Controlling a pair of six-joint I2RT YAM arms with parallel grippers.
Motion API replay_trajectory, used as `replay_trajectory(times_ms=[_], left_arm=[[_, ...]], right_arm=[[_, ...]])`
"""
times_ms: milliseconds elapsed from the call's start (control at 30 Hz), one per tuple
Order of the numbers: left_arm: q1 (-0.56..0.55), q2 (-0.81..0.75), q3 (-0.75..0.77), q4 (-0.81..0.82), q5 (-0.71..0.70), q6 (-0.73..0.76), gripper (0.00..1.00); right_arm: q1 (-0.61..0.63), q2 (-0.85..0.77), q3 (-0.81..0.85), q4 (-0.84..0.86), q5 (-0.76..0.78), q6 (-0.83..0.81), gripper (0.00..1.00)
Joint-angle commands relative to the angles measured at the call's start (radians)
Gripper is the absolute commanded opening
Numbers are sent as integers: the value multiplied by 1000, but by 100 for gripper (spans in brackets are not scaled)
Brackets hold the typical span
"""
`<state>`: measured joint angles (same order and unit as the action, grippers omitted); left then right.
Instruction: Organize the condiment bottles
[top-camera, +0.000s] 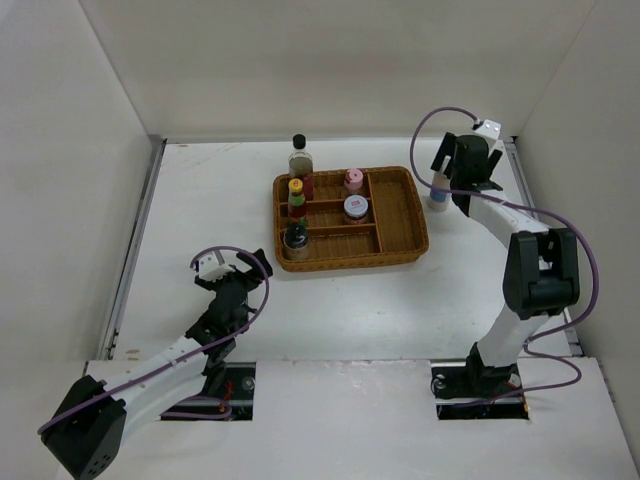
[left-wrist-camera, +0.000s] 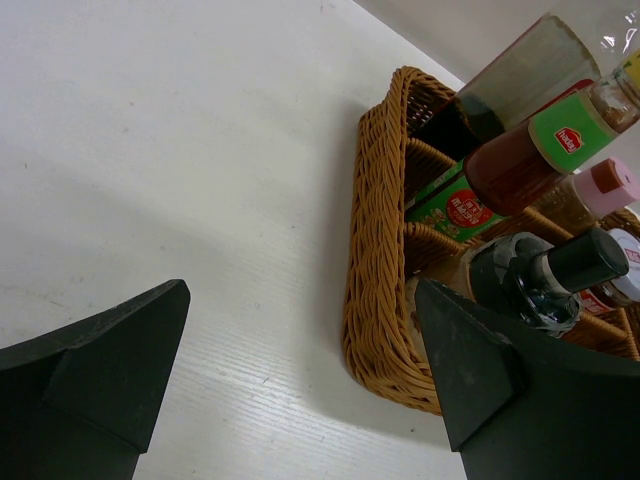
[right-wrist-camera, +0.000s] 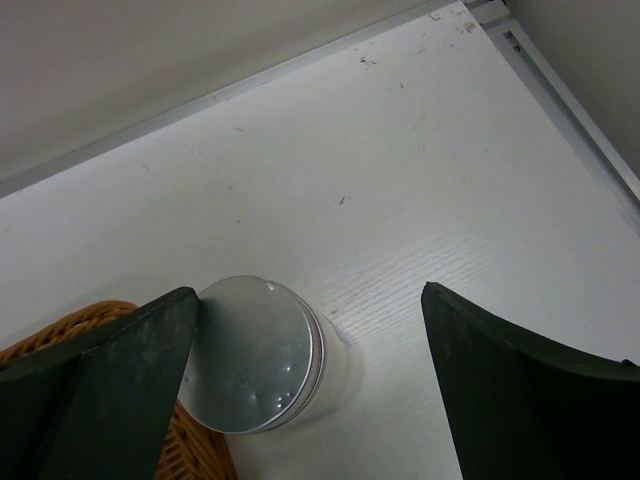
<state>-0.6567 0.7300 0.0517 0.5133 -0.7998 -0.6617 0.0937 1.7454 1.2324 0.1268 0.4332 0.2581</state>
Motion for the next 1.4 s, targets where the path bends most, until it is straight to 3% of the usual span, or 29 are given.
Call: replay_trajectory(times_ms=[0, 433, 700, 733, 833, 900, 1100, 1367], left_arm=[[-5, -3, -12, 51, 7, 8, 100], [-7, -11, -13, 53, 7, 10, 100], [-7, -11, -15, 53, 7, 10, 100], [-7, -11, -15, 53, 7, 10, 100], [-7, -11, -15, 53, 7, 10, 100], [-7, -9, -15, 53, 7, 10, 100], [-7, -3, -13, 56, 7, 10, 100], [-7, -17, -19, 57, 7, 10, 100]], right_arm=[[8, -46, -8, 27, -51, 3, 100], [14, -106, -70, 43, -42, 18, 100], [16, 18, 2, -12, -63, 29, 100], [16, 32, 16, -12, -60, 26, 98], [16, 37, 45, 8, -45, 18, 64], [25, 8, 52, 31, -31, 17, 49], [123, -161, 27, 123, 9, -29, 47], [232, -86, 117, 106, -8, -56, 49]])
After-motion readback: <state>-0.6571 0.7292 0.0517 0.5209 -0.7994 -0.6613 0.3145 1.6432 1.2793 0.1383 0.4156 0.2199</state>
